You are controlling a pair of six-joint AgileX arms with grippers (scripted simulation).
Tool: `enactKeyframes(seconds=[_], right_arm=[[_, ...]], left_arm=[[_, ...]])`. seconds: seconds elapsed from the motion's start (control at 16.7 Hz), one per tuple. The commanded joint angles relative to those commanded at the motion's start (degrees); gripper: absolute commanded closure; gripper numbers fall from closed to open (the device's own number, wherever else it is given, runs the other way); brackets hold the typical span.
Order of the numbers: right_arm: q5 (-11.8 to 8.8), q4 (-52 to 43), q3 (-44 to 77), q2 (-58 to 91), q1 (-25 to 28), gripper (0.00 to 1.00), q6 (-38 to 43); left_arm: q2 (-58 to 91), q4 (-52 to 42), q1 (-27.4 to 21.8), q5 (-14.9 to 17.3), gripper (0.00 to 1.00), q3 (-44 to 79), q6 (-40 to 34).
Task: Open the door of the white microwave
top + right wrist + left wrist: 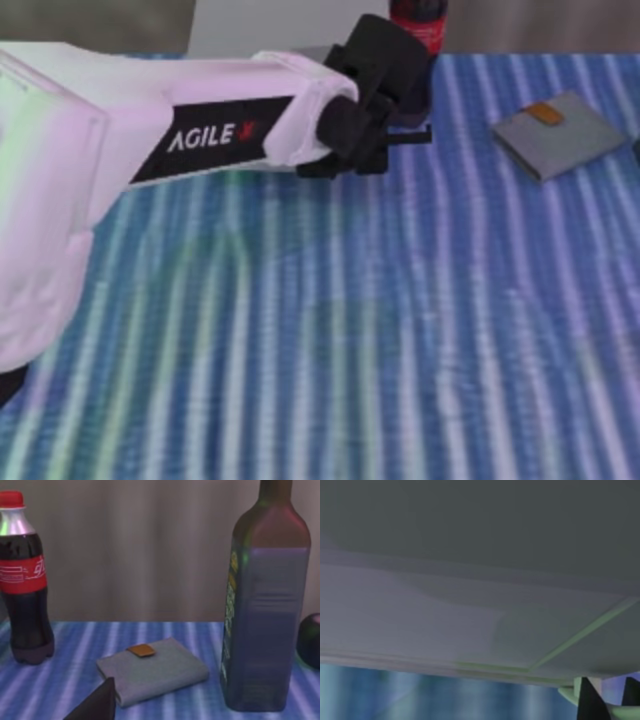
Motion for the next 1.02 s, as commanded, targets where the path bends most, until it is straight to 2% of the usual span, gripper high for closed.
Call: enactKeyframes(seconds=[0.48,1.02], right_arm=[[0.0,0.0,0.0,0.0,0.0,0.0,0.0],[0.0,0.0,0.0,0.0,0.0,0.0,0.0]], left_arm=[[0.0,0.0,0.0,0.0,1.0,0.0,0.0],[-2.57,2.99,0.23,1.92,1.0,-4.39,3.02]])
